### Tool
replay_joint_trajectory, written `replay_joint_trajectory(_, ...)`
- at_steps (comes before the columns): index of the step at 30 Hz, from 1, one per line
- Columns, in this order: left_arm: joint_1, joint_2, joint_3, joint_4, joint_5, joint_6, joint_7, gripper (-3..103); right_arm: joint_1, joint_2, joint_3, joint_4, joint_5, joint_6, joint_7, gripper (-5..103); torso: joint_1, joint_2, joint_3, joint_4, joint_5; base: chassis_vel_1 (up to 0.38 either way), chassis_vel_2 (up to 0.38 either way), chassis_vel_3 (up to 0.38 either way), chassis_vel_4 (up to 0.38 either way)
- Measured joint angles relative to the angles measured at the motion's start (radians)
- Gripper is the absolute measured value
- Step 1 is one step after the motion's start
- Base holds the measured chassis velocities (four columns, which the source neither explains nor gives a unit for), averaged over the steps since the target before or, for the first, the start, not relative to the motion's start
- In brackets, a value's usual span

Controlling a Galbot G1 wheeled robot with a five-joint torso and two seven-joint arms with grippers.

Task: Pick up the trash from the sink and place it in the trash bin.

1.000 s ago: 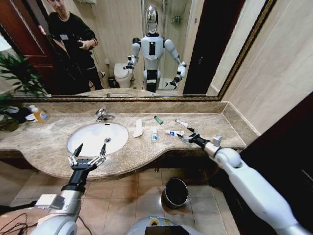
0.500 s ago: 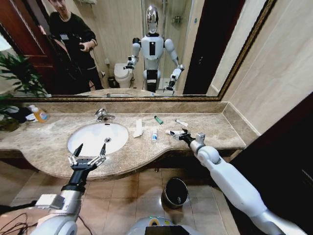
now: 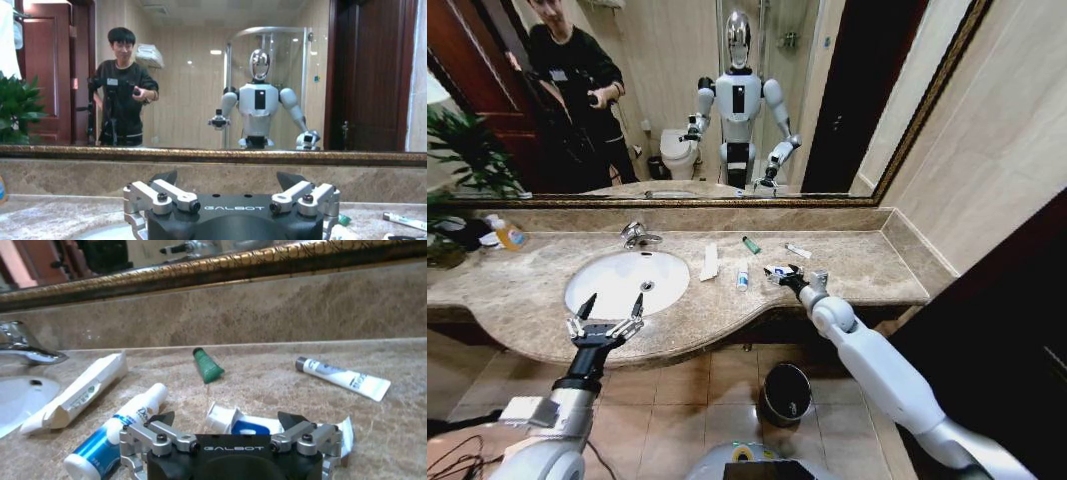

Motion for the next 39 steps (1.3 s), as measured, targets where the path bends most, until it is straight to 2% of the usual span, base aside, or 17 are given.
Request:
replay_joint_trajectory(8, 0.0, 0.0, 0.0, 0.0, 0.0, 0.0, 0.0, 100, 0.029, 0.055, -0.031, -0.004, 0.077, -0.004, 0.14, 100, 0.0, 0.0, 0.0, 0.0001, 0.0, 0.0, 0.0, 0.0, 0.0)
replay_joint_trajectory(19, 0.0, 0.0, 0.0, 0.0, 0.0, 0.0, 0.0, 100, 0.042, 0.072, -0.037, -0.012, 0.089, -0.012, 0.164, 100, 0.0, 0.0, 0.0, 0.0, 0.0, 0.0, 0.0, 0.0, 0.0)
replay_joint_trajectory(20, 0.0, 0.0, 0.0, 0.0, 0.0, 0.0, 0.0, 100, 0.045, 0.074, -0.037, -0.016, 0.089, -0.013, 0.164, 103, 0.0, 0.0, 0.0, 0.0, 0.0, 0.0, 0.0, 0.0, 0.0)
replay_joint_trajectory(25, 0.0, 0.0, 0.0, 0.0, 0.0, 0.0, 0.0, 100, 0.051, 0.08, -0.038, -0.028, 0.089, -0.016, 0.165, 94, 0.0, 0.0, 0.0, 0.0, 0.0, 0.0, 0.0, 0.0, 0.0)
replay_joint_trajectory(27, 0.0, 0.0, 0.0, 0.0, 0.0, 0.0, 0.0, 100, 0.05, 0.083, -0.04, -0.034, 0.087, -0.017, 0.165, 84, 0.0, 0.0, 0.0, 0.0, 0.0, 0.0, 0.0, 0.0, 0.0)
replay_joint_trajectory(36, 0.0, 0.0, 0.0, 0.0, 0.0, 0.0, 0.0, 100, 0.051, 0.092, -0.052, -0.047, 0.067, -0.015, 0.165, 79, 0.0, 0.0, 0.0, 0.0, 0.0, 0.0, 0.0, 0.0, 0.0)
replay_joint_trajectory(38, 0.0, 0.0, 0.0, 0.0, 0.0, 0.0, 0.0, 100, 0.057, 0.095, -0.055, -0.052, 0.063, -0.013, 0.166, 69, 0.0, 0.0, 0.0, 0.0, 0.0001, 0.0, 0.0, 0.0, 0.0)
replay_joint_trajectory(39, 0.0, 0.0, 0.0, 0.0, 0.0, 0.0, 0.0, 100, 0.057, 0.095, -0.055, -0.052, 0.063, -0.013, 0.166, 69, 0.0, 0.0, 0.0, 0.0, 0.0001, 0.0, 0.0, 0.0, 0.0)
